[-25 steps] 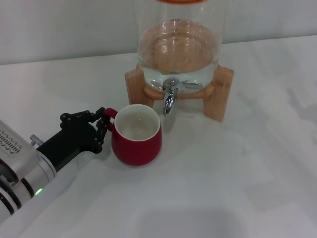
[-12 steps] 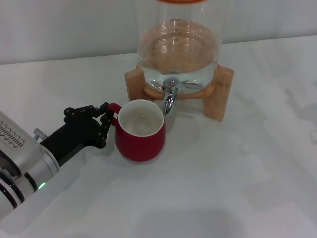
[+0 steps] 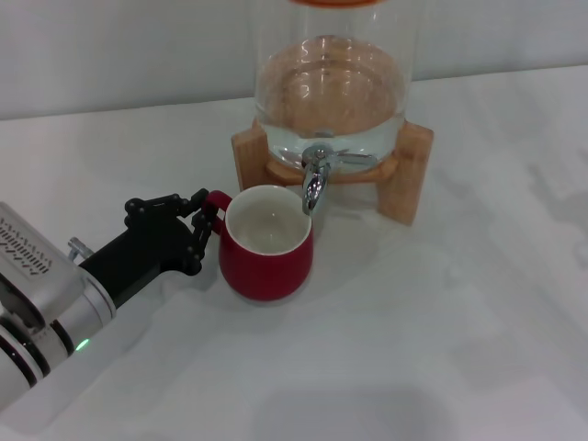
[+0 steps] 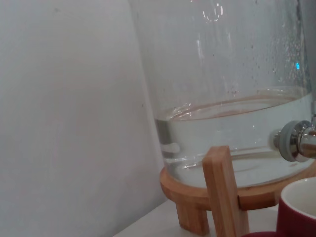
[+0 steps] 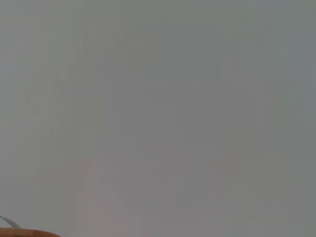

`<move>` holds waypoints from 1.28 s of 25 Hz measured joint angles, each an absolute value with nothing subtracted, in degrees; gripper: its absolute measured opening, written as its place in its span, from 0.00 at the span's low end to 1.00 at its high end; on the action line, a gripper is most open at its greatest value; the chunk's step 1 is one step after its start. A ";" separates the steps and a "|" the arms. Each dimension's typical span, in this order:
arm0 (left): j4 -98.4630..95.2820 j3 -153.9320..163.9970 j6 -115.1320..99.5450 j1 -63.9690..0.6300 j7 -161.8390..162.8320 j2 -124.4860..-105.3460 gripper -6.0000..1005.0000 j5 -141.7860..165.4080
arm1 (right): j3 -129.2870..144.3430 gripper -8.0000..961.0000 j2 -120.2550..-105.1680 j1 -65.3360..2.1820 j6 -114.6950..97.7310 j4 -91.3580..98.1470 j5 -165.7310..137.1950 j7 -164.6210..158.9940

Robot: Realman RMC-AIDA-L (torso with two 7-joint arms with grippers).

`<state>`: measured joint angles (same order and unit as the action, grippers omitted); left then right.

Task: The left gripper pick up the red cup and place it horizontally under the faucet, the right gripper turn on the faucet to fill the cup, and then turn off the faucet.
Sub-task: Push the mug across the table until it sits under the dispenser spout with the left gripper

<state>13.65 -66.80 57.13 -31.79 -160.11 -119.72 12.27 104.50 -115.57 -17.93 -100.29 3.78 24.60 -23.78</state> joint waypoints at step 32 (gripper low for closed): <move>15.91 -63.02 52.70 -32.82 -160.25 -119.90 0.11 12.32 | 105.01 0.89 -115.58 -17.84 -100.27 3.78 24.61 -23.73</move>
